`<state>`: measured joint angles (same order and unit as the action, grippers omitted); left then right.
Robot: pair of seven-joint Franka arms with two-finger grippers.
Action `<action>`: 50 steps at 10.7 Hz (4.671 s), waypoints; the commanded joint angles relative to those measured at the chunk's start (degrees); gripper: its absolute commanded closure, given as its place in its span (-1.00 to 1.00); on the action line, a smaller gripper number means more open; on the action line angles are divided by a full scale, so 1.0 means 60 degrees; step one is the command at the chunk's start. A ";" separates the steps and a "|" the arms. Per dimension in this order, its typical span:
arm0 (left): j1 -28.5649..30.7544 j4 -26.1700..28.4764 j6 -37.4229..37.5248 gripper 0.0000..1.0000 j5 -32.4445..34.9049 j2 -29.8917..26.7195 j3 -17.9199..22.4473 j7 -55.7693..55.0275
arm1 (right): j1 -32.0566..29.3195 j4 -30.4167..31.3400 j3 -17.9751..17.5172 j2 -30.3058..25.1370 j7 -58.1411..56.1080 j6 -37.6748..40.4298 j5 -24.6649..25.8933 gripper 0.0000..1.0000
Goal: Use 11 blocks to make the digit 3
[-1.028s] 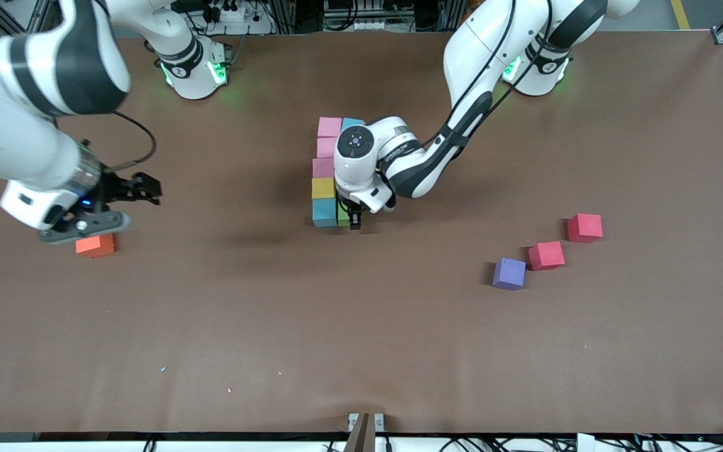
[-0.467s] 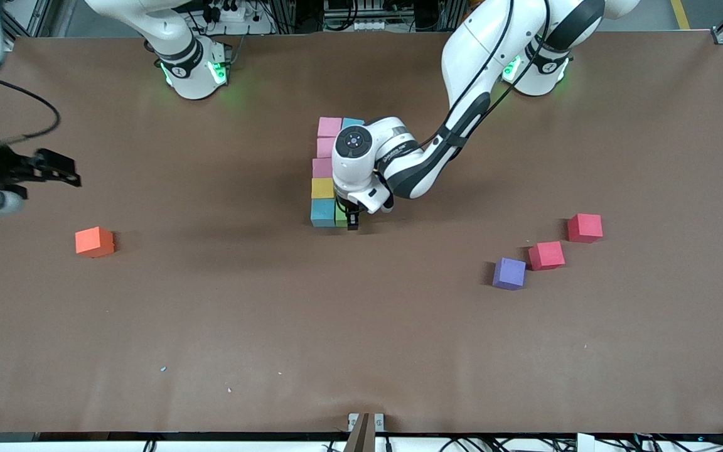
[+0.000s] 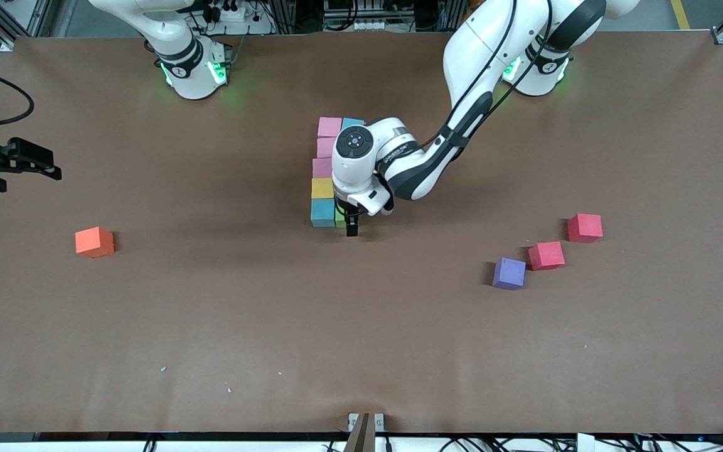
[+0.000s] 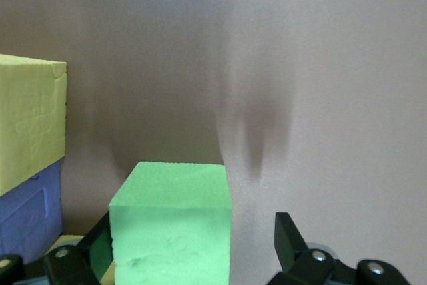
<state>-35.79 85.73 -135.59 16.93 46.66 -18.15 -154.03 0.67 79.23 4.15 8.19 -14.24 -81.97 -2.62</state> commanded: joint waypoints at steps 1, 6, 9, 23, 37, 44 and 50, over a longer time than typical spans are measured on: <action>0.0032 0.0126 0.0755 -1.00 0.0153 -0.0613 -0.0065 0.0051 | -0.0682 0.0314 -0.0531 -0.0355 0.0132 -0.0253 -0.0105 -1.00; 0.1140 0.0199 0.1957 -1.00 0.0079 -0.1272 -0.0899 0.1014 | -0.0684 0.1326 -0.0516 -0.0970 0.0235 -0.1441 0.0011 -1.00; 0.2590 0.0302 0.2251 -1.00 0.0093 -0.1464 -0.1018 0.2376 | -0.0669 0.1356 -0.0516 -0.0999 0.0235 -0.1456 0.0143 -1.00; 0.7239 0.3437 -0.0310 -1.00 0.1191 -0.2359 -0.0959 0.8152 | -0.0610 0.1605 -0.0516 -0.0999 0.0250 -0.1529 0.0143 -1.00; 0.7385 0.3276 -0.1015 0.59 0.1456 -0.1449 -0.0959 0.8327 | -0.0625 0.1605 -0.0516 -0.0999 0.0221 -0.1441 0.0099 -1.00; 0.5836 0.3086 -0.0883 0.75 0.1280 -0.1683 -0.1106 0.5886 | -0.0640 0.1605 -0.0502 -0.0956 0.0177 -0.1427 0.0041 -1.00; 0.3828 0.2720 -0.0327 0.74 0.1251 -0.1566 -0.1105 0.2680 | -0.0654 0.1590 -0.0502 -0.0926 0.0147 -0.1456 0.0041 -1.00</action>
<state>-10.54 103.34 -139.53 23.98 37.60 -25.33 -133.22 -2.21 87.34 1.96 4.03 -13.59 -90.35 -2.31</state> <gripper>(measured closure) 0.379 0.000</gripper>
